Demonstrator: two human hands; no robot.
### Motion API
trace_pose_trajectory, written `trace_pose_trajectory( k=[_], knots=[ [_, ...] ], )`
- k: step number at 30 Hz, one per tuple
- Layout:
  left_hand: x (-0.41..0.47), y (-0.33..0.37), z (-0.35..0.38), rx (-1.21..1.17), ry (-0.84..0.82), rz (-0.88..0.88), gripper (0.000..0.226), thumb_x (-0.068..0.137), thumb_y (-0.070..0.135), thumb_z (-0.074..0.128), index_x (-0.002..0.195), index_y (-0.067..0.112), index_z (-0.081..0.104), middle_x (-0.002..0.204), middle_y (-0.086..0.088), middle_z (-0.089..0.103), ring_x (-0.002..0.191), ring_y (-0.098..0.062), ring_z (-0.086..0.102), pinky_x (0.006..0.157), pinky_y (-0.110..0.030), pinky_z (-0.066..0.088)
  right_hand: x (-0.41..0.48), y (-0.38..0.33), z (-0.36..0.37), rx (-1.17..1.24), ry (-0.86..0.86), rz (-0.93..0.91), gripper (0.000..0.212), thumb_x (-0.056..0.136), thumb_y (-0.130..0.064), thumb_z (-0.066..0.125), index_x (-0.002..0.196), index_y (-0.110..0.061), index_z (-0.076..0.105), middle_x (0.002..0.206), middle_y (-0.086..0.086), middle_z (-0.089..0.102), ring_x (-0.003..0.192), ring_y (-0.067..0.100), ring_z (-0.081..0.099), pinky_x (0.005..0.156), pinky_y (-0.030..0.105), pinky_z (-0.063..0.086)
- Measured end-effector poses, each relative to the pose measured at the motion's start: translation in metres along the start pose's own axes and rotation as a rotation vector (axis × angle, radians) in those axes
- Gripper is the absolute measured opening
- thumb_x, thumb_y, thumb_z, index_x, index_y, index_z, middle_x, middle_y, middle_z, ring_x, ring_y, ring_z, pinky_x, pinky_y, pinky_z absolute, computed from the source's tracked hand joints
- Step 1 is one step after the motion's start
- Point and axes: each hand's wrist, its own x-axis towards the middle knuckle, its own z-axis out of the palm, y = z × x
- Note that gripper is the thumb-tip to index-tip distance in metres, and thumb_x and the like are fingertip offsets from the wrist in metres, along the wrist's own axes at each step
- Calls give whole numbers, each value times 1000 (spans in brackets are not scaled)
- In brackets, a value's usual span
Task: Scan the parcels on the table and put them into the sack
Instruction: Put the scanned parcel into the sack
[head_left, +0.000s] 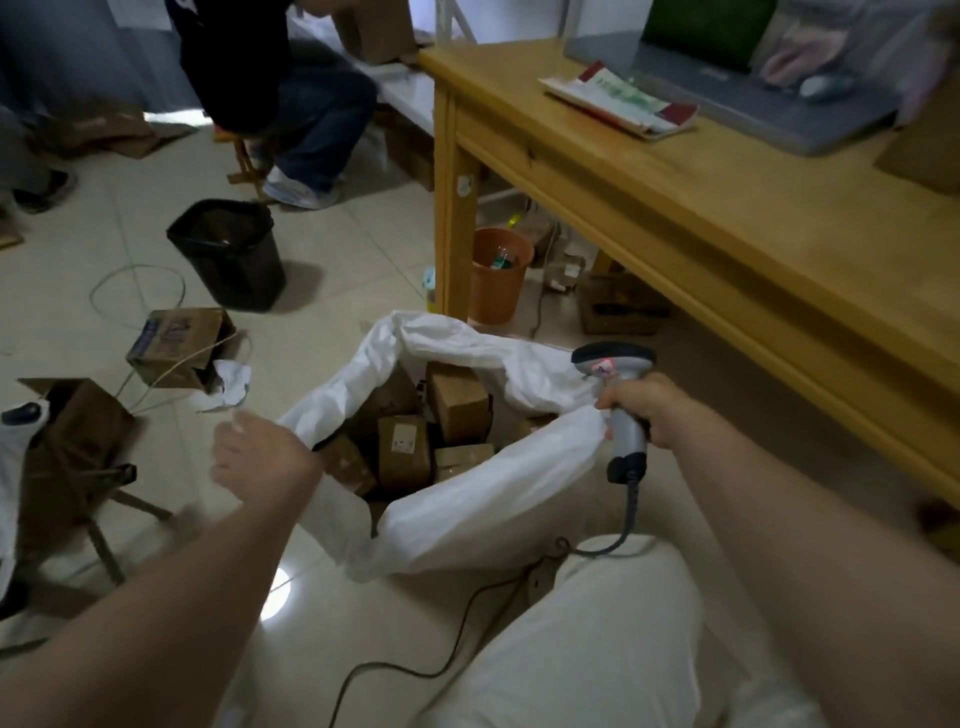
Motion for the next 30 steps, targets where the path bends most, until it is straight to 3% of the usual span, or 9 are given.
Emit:
trace_pose_trajectory(
  k=[2,5,7,11,16,18,19,23,30],
  knots=[
    [-32,28,3,27,-150,349,85,79,39,65,149,14,24,153,-19,24,137,-36,26,112,-49,27,-16,-2,1,-24,-11,-14,49,81,-3,70,124,-7,48,106,23,57,88,36,63,77,48,58],
    [-88,53,28,271,-693,719,110,72,68,65,154,20,10,157,-8,21,144,-28,21,117,-47,13,-40,3,-1,23,-61,26,38,85,-4,66,119,-2,48,93,27,62,65,31,66,62,44,60],
    [-116,49,46,406,-784,769,108,75,58,70,153,18,7,153,-6,28,141,-28,28,116,-46,16,-54,10,-9,60,-82,36,32,87,-3,64,115,0,49,91,30,64,55,29,66,48,38,58],
    [-130,52,43,469,-847,783,49,92,15,57,139,16,41,135,-6,50,124,-25,49,103,-35,41,-81,25,-39,123,-92,15,25,86,-3,63,106,6,53,75,28,67,47,26,66,42,28,52],
    [-116,112,28,551,-1018,829,66,66,28,76,127,13,55,113,-4,60,105,-23,58,96,-39,49,-111,31,-90,309,-27,-17,14,88,-8,60,94,5,58,57,15,64,41,18,60,38,21,47],
    [-128,156,17,396,-1103,996,51,80,31,70,126,12,58,103,-7,61,96,-20,58,88,-33,48,-126,31,-112,379,-23,-66,10,90,-9,57,89,1,58,53,9,62,39,15,56,38,19,45],
    [-147,178,-6,288,-1100,1133,43,88,31,64,126,10,58,105,-10,61,97,-21,58,83,-32,45,-134,31,-124,406,-15,-93,11,91,-10,55,84,-1,57,51,7,60,38,14,55,38,18,45],
    [-225,245,-71,79,-537,1223,35,88,36,57,113,12,58,106,-8,60,101,-27,59,85,-35,52,-170,30,-174,607,16,-195,20,91,-14,55,73,-5,54,50,3,54,38,11,50,38,17,44],
    [-360,337,-102,30,-462,1460,57,92,36,57,143,14,44,142,-7,47,127,-28,47,101,-37,43,-219,60,-269,1113,30,-426,15,92,-14,57,78,-9,54,57,1,50,43,12,47,50,23,50]
  ],
)
